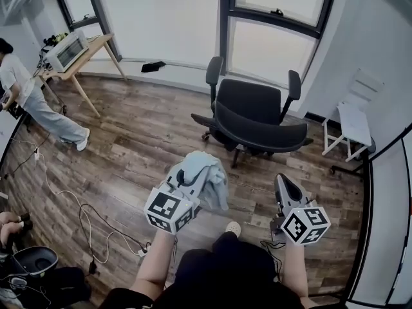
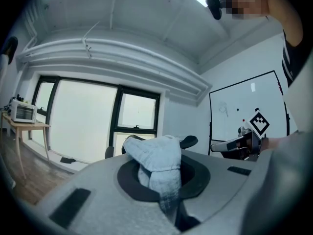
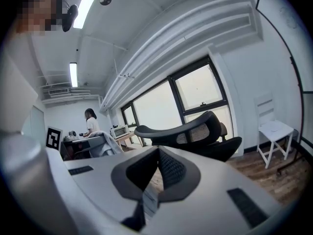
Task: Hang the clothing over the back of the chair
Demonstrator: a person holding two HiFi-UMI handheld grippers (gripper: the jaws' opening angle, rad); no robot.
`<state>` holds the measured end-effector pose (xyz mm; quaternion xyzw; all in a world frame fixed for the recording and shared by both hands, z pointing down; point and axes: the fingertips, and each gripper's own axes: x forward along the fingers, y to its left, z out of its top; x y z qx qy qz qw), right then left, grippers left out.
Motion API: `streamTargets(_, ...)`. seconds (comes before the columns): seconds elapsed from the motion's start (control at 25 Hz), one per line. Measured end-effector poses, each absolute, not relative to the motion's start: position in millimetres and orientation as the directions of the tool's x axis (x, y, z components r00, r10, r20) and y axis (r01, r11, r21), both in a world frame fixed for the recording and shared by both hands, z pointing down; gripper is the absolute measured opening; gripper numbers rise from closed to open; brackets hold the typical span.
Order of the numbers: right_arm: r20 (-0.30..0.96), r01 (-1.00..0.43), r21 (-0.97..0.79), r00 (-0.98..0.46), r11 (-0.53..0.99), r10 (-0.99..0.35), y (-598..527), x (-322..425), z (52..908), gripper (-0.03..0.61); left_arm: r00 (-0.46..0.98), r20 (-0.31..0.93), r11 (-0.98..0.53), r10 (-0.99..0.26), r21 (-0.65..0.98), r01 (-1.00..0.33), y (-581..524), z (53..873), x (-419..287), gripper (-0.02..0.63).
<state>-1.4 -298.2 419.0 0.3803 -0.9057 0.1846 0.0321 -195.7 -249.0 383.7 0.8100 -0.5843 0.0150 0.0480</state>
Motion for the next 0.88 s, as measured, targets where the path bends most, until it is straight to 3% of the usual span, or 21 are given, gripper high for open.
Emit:
streamTargets(0.44,0.124,-0.599,-0.325,-0.795,0.732,-0.595,-338,-4,376,0.002,0.366,0.059,-0.366,-0.929,0.013,-0.931,-293,346,-187,0.018)
streamTargets(0.88,0.072,-0.562,-0.206,-0.825,0.801,-0.56,-378,-1,344,0.002,0.426,-0.086,-0.422,-0.901,-0.061,-0.904,-327,266,-171,0.018)
